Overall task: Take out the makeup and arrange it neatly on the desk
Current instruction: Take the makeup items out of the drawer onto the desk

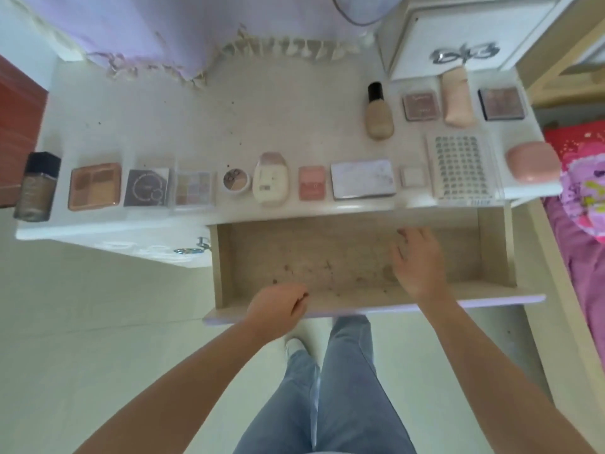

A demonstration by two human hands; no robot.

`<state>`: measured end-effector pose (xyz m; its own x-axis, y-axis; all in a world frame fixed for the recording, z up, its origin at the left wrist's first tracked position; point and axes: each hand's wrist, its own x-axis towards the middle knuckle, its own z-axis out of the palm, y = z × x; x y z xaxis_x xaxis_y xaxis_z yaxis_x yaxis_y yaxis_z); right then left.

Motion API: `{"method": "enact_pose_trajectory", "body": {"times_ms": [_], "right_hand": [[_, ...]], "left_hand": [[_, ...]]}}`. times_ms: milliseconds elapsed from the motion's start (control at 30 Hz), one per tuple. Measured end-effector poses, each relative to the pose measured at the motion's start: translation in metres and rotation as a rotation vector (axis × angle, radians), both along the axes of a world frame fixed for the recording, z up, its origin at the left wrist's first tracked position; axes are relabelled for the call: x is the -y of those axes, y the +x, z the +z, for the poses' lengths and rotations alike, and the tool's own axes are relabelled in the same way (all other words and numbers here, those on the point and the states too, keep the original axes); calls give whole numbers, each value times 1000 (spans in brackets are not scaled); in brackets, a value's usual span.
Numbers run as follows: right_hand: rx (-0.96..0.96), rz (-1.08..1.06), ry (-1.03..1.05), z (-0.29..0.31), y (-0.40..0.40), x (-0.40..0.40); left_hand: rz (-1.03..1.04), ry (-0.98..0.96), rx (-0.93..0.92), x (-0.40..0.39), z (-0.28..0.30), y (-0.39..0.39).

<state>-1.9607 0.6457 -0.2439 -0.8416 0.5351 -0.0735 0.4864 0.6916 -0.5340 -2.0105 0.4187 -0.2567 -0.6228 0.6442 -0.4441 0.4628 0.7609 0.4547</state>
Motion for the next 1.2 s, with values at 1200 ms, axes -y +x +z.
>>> {"method": "enact_pose_trajectory", "body": {"times_ms": [1200], "right_hand": [[-607, -968, -1583, -20, 34, 52]], "left_hand": [[1091, 391, 436, 4, -15, 39]]}}
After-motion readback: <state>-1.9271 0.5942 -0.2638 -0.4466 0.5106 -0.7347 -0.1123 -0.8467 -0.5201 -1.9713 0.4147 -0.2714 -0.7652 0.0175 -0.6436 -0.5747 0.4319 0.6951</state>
